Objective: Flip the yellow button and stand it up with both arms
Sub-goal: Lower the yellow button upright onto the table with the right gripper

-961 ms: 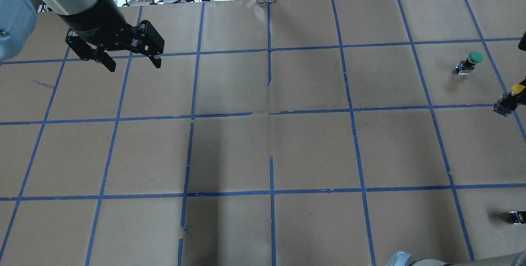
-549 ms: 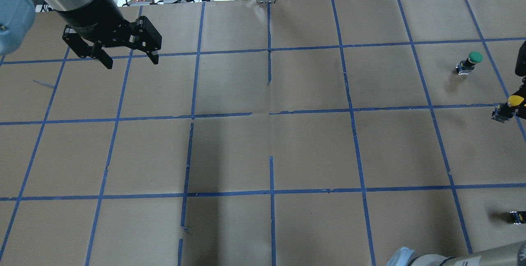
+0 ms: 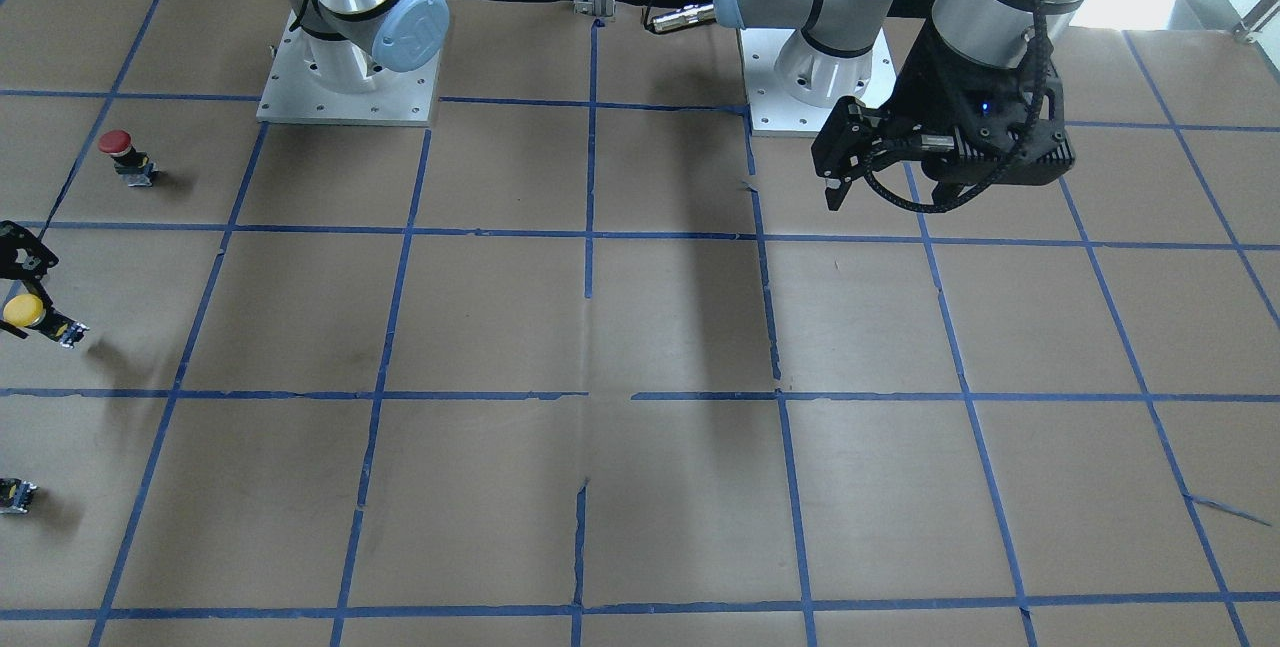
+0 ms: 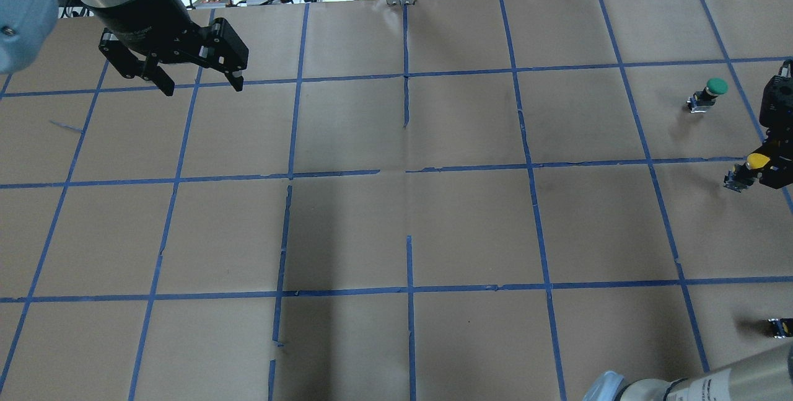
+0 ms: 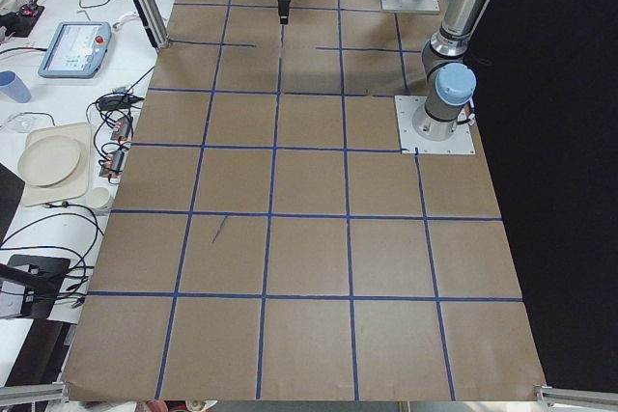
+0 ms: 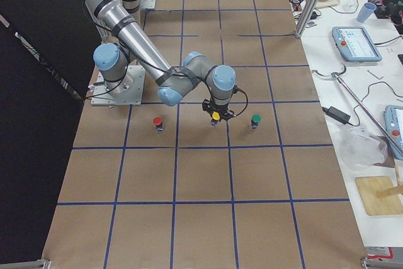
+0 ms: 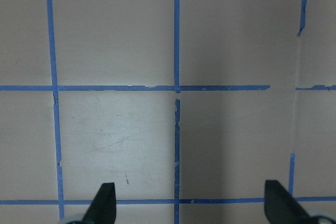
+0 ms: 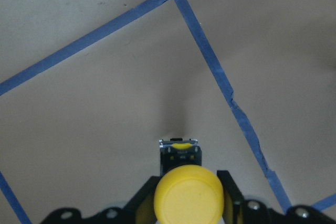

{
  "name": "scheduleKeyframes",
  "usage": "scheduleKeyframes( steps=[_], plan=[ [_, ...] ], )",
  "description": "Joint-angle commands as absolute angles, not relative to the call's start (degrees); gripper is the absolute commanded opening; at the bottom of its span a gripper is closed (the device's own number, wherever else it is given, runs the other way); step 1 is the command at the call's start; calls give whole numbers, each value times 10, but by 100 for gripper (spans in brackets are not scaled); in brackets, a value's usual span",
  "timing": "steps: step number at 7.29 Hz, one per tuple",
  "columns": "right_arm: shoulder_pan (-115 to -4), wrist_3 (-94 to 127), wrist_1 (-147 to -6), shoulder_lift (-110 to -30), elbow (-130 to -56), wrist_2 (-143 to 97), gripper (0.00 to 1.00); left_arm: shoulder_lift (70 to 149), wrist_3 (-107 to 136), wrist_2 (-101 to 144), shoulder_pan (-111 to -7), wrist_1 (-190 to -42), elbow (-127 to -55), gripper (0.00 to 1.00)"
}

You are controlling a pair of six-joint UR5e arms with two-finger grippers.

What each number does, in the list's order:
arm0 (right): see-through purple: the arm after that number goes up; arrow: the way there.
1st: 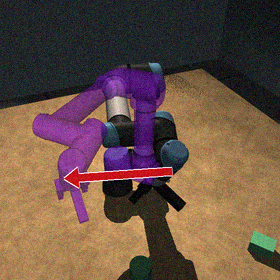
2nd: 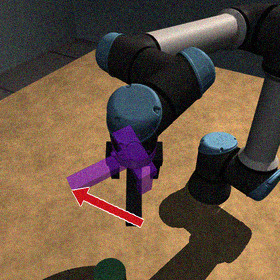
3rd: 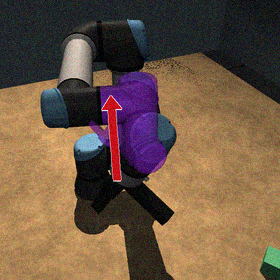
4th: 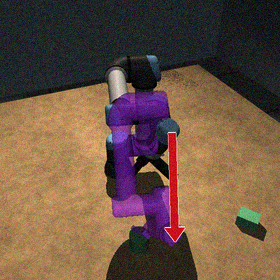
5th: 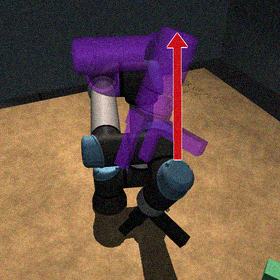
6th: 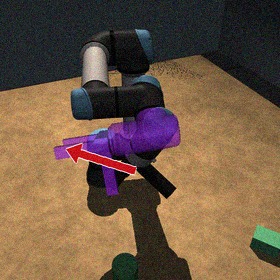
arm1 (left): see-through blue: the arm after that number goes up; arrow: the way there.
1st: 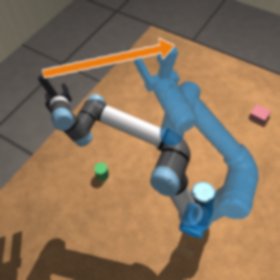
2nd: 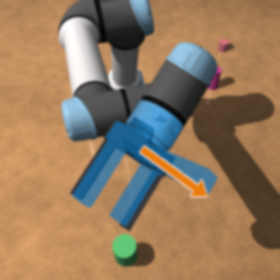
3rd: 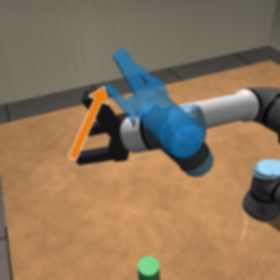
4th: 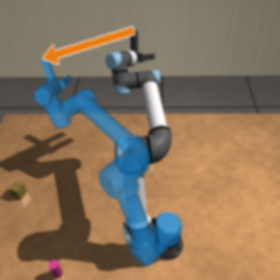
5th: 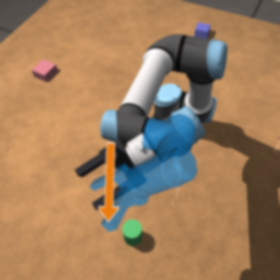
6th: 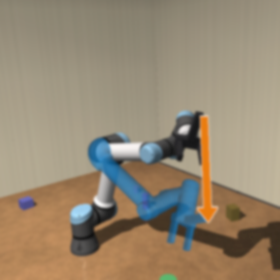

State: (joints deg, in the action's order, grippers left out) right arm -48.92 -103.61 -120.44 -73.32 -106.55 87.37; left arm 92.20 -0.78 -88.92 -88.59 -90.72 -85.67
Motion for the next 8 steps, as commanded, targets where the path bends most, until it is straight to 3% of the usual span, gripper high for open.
scheduleKeyframes(
  steps=[1, 3, 5, 6, 7, 8],
  plan=[
    [-490, -1037, -1205, -730, -1066, 870, 34, 924, -8, -889, -885, -906, -856, 100],
    [-490, -1037, -1205, -718, -1065, 870, 38, 925, -4, -890, -885, -906, -856, 100],
    [-490, -1033, -1206, -720, -1062, 860, 63, 925, -4, -889, -885, -904, -856, 100],
    [-490, -1033, -1206, -718, -1064, 858, 86, 925, -4, -889, -884, -904, -855, 100],
    [-490, -1031, -1206, -720, -1064, 853, 97, 925, -4, -889, -884, -901, -856, 100],
    [-490, -1030, -1205, -722, -1061, 854, 99, 925, -4, -889, -884, -901, -856, 100]
  ],
)
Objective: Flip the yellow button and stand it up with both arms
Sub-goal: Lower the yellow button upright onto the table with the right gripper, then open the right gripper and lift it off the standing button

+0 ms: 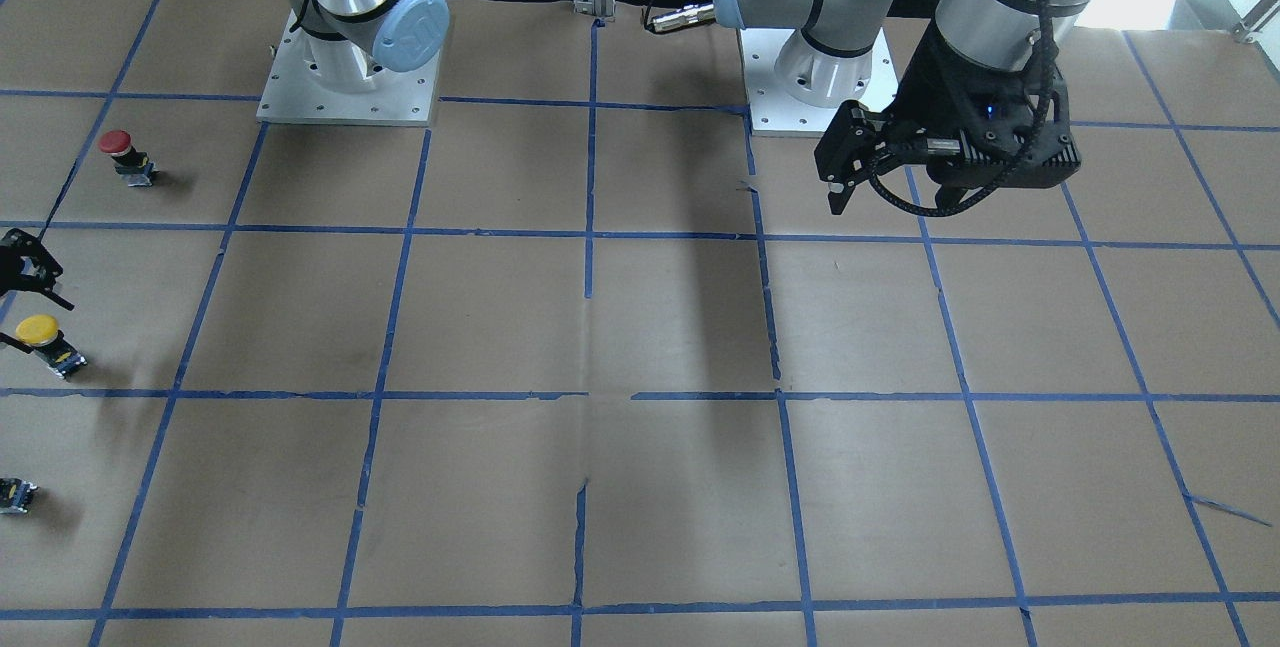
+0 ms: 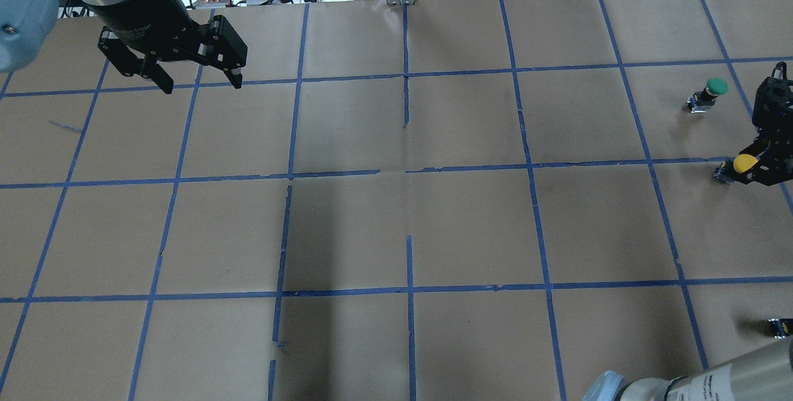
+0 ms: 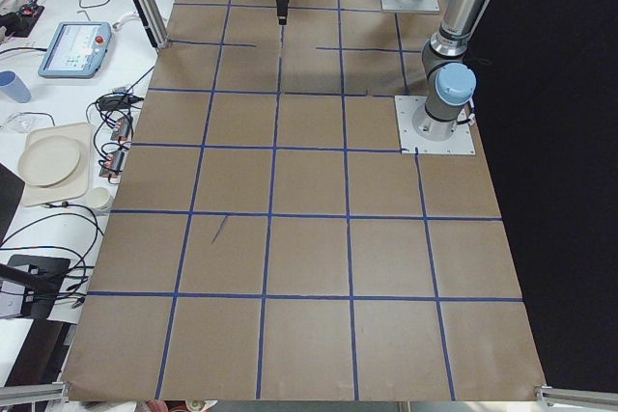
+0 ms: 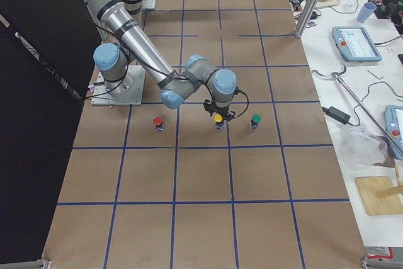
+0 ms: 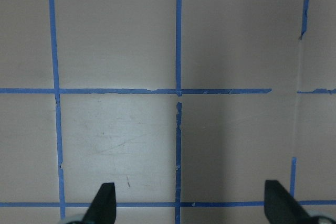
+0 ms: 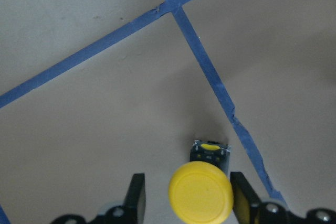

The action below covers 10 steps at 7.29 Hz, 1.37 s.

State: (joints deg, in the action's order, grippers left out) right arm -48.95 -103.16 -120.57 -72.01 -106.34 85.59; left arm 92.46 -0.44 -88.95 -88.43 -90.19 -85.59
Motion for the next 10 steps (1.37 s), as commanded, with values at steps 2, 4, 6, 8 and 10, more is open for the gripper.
scheduleKeyframes(
  steps=[2, 4, 6, 8, 10],
  plan=[
    [-490, -1008, -1202, -734, -1050, 853, 98, 925, -4, -889, -884, -901, -856, 100],
    [-494, -897, -1198, -774, -1034, 858, 98, 925, -4, -889, -884, -901, -856, 100],
    [-510, -689, -1119, -844, -1034, 863, 99, 925, -4, -890, -884, -901, -856, 100],
    [-565, -426, -1057, -913, -1035, 865, 100, 925, -2, -891, -885, -902, -856, 100],
    [-652, -194, -1022, -946, -1034, 881, 100, 924, -3, -890, -884, -901, -855, 100]
  ],
)
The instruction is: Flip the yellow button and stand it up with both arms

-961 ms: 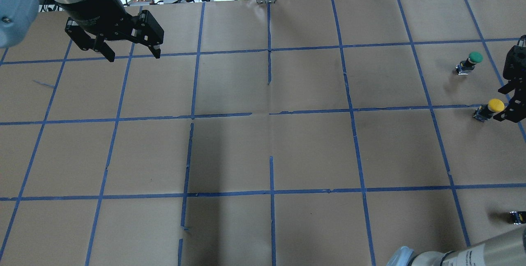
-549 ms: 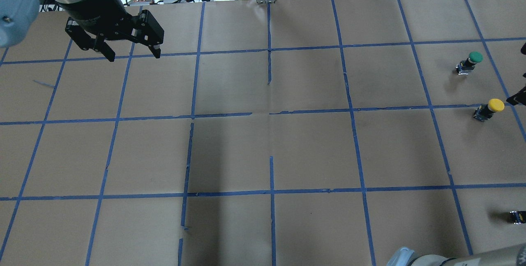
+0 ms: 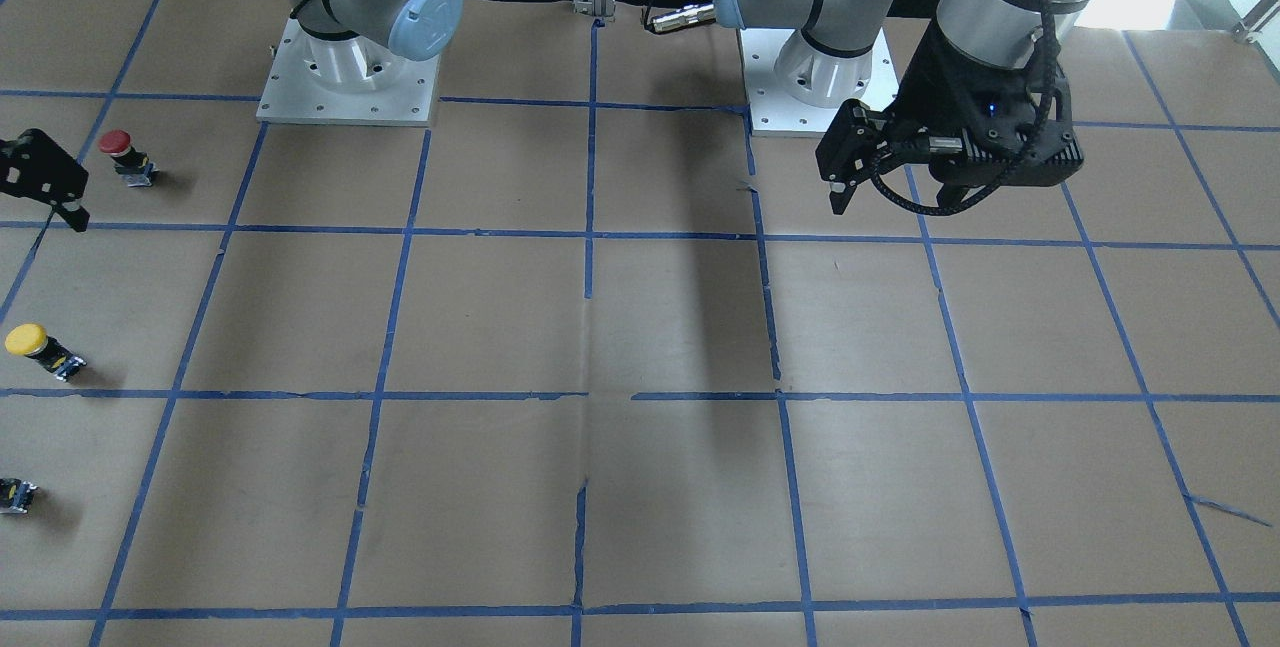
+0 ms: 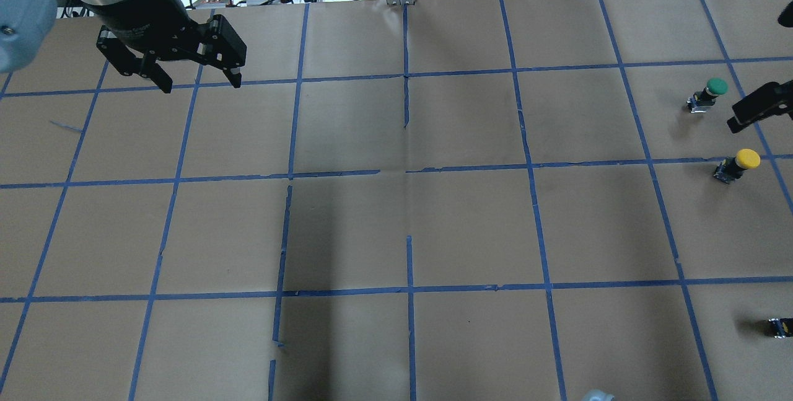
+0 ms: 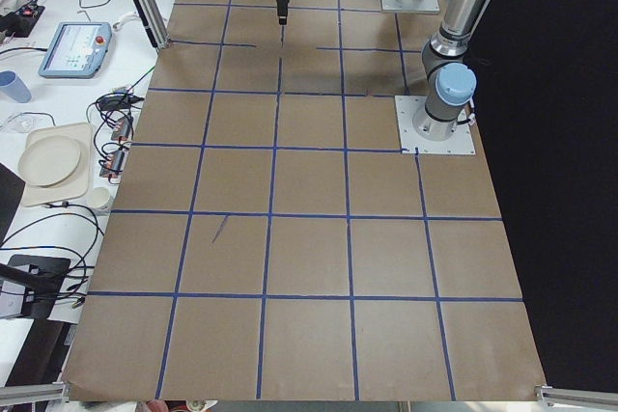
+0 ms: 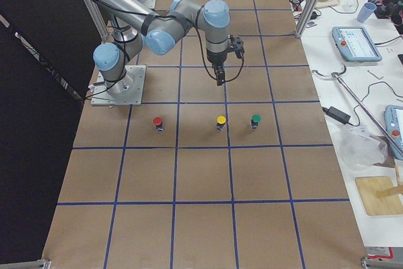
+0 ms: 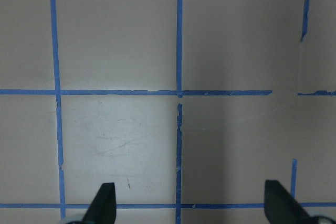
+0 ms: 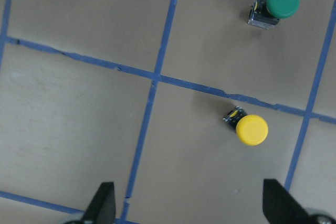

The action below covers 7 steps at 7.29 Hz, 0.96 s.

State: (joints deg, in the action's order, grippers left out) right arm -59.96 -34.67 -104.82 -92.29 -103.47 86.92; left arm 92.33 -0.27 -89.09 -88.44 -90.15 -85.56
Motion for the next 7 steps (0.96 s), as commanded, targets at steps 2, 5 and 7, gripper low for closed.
scheduleKeyframes(
  steps=[2, 5, 7],
  plan=[
    [-752, -21, -1006, -955, -1031, 886, 100, 923, -4, -891, -883, -901, -855, 100],
    [-873, 114, -906, -969, -972, 885, 100, 919, -6, -890, -882, -905, -855, 100],
    [-879, 116, -812, -980, -917, 885, 100, 921, -6, -892, -882, -903, -855, 100]
  ],
)
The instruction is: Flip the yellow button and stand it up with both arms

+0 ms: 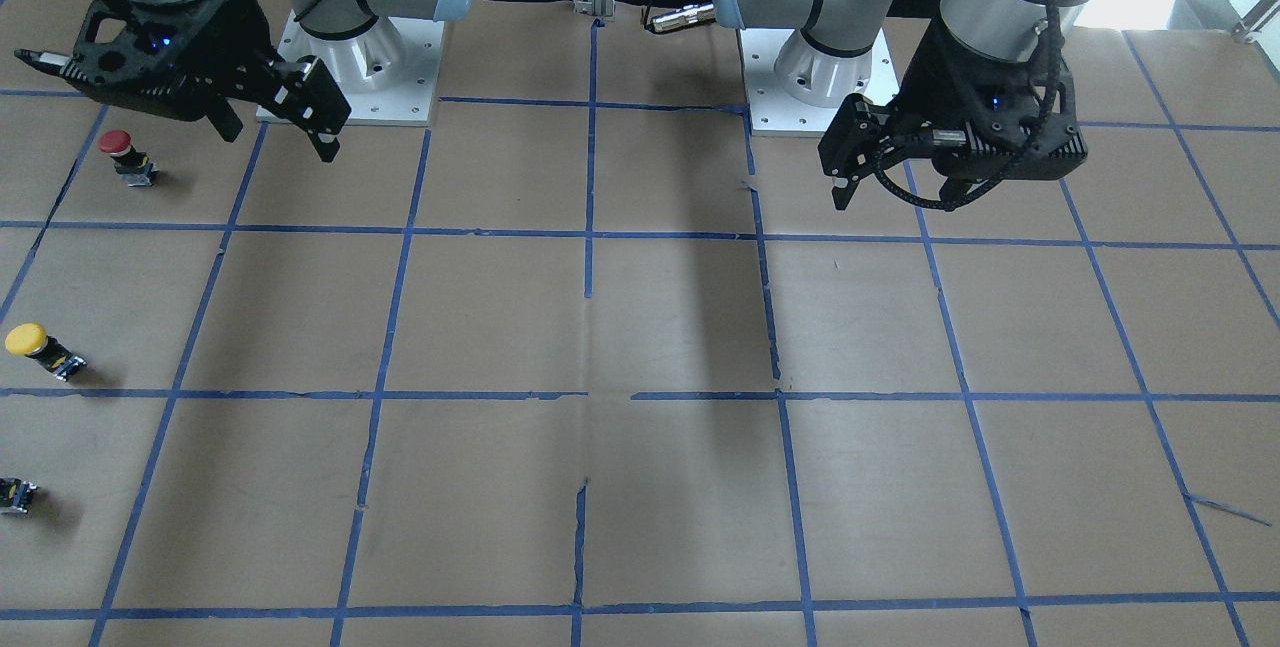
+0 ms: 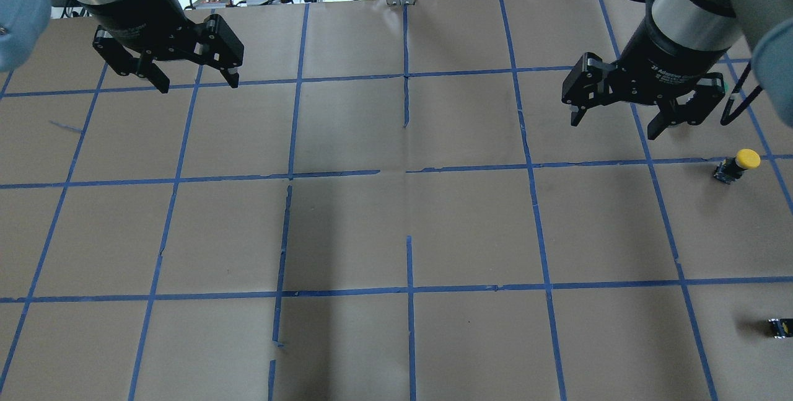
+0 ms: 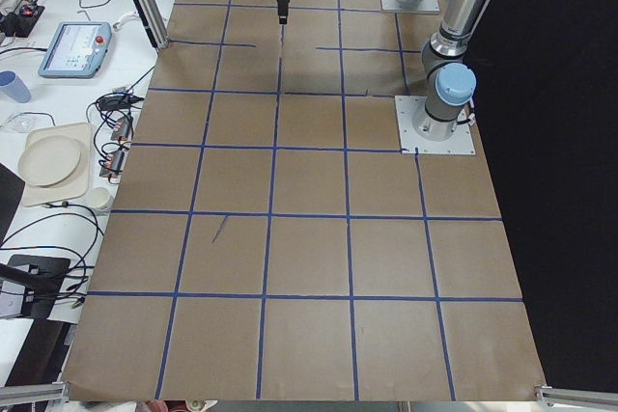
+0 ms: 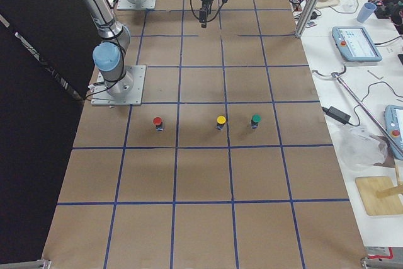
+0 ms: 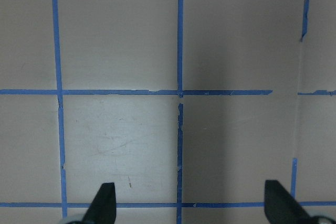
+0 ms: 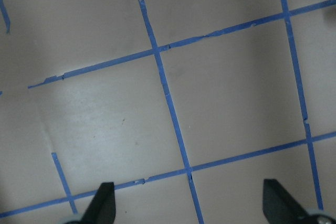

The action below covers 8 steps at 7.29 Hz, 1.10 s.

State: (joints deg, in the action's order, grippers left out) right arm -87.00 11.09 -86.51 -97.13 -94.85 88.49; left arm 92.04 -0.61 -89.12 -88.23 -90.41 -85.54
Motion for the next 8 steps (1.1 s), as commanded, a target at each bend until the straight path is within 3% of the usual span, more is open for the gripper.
scheduleKeyframes(
  steps=[1, 8],
  plan=[
    [-883, 115, -810, -984, -918, 884, 100, 920, -6, -892, -882, -904, -855, 100],
    [-896, 50, -821, -985, -949, 908, 100, 917, 15, -893, -883, -920, -855, 100]
  ],
)
